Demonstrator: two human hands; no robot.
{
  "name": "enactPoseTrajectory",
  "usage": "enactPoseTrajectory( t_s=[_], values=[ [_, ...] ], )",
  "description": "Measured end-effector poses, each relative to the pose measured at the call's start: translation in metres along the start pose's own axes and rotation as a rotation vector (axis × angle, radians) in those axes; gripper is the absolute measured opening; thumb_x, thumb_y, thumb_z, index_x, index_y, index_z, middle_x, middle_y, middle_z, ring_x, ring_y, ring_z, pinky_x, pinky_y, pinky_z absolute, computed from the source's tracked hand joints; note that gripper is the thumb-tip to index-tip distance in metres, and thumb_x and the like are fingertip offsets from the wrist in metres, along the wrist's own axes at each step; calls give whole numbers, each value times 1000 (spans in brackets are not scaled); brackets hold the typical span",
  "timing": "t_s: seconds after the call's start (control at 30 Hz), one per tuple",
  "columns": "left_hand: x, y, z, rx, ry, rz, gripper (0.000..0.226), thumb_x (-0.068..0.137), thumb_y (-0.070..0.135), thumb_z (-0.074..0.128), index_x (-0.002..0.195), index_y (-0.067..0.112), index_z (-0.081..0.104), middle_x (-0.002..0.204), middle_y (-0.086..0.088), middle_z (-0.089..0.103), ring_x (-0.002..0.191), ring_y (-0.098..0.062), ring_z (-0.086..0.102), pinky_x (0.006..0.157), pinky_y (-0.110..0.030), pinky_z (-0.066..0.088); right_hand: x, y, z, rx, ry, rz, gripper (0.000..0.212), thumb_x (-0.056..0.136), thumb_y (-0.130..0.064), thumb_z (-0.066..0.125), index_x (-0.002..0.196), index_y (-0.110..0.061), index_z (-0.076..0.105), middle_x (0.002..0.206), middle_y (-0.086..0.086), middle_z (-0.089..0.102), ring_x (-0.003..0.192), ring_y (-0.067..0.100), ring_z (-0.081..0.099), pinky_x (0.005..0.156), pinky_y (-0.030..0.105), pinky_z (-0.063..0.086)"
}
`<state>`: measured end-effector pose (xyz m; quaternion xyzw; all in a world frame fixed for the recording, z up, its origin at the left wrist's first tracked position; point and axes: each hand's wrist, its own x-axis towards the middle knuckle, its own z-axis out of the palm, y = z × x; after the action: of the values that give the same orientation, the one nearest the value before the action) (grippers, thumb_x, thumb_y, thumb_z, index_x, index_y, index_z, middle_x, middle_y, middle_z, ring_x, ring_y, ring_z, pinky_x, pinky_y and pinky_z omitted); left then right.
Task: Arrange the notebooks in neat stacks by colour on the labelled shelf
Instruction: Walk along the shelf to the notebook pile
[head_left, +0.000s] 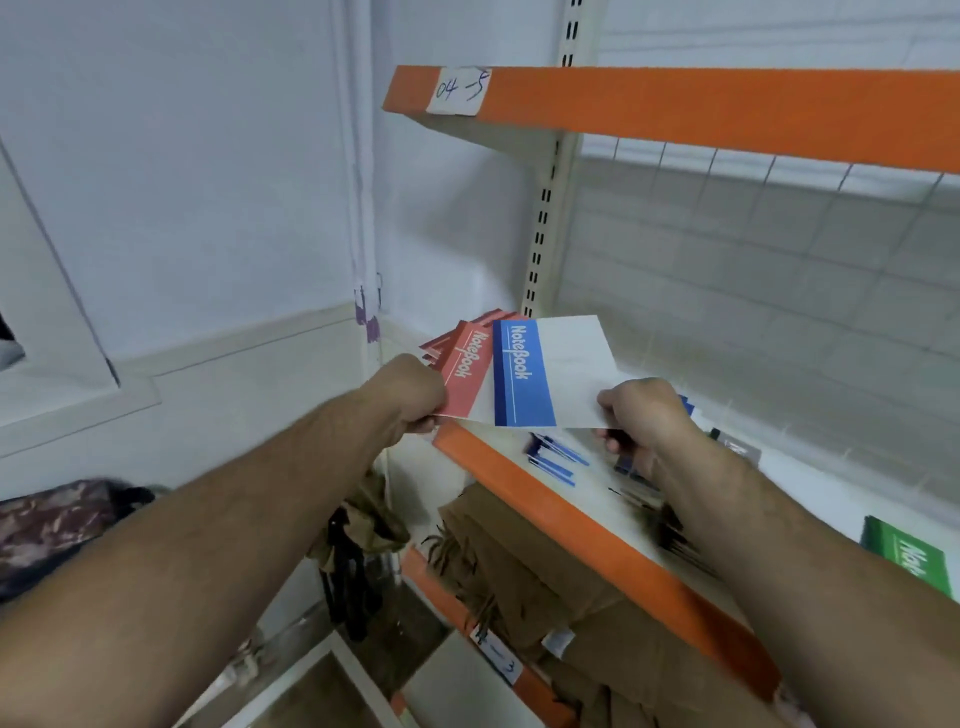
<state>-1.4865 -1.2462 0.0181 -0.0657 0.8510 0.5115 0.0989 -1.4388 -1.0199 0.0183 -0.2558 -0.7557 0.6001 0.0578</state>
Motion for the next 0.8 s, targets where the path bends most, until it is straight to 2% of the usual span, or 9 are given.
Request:
enactPoseTrajectory(
  t_s=[0.1,0.17,0.27,0.37,0.47,0.57,0.73,0.8],
  values=[
    [36,12,0,31,-52,11,11,98,7,54,108,4,54,98,-16,66,66,-21,63,47,-20,49,20,-6,3,28,37,-3,9,91,1,46,90,1,55,68,16,58,53,25,48,41,24,34],
    [59,20,-1,82,-65,9,14,97,8,58,110,2,55,94,-16,66,60,-20,62,48,-22,47,30,-10,10,43,66,2,9,92,2,46,90,0,55,69,16,57,52,24,47,41,25,35],
    [93,33,-4,255,-46,72,13,97,14,61,100,2,57,79,-10,63,49,-14,58,41,-19,40,39,-20,20,54,129,17,7,92,1,48,91,-1,55,70,15,56,50,23,49,40,24,36],
    [124,44,-9,273,-83,177,17,100,16,54,93,1,56,71,-6,60,50,-13,57,41,-18,41,48,-28,32,71,201,29,7,92,-1,49,89,-2,56,71,14,57,54,24,50,38,22,35],
    [148,46,-13,328,-138,281,20,96,20,58,108,4,59,83,-11,67,64,-21,66,56,-27,48,51,-30,42,92,281,34,12,91,1,47,86,-2,57,71,14,60,54,23,52,40,24,35],
    [165,44,-18,468,-160,402,33,91,25,65,118,10,54,97,-7,64,79,-23,66,64,-31,50,49,-29,52,103,359,74,12,91,1,46,90,-1,58,74,13,61,53,22,54,43,25,37],
    [186,34,-23,678,-186,521,61,85,42,75,131,12,48,110,-6,63,81,-21,63,70,-33,52,42,-27,64,97,466,121,18,89,-1,47,102,1,61,78,14,66,53,22,59,45,26,42],
    [192,30,-22,688,-219,546,62,84,44,75,131,13,48,110,-4,63,80,-20,63,73,-34,53,38,-27,69,99,489,135,19,90,-1,46,103,-2,60,82,13,66,55,21,60,46,27,43]
  ],
)
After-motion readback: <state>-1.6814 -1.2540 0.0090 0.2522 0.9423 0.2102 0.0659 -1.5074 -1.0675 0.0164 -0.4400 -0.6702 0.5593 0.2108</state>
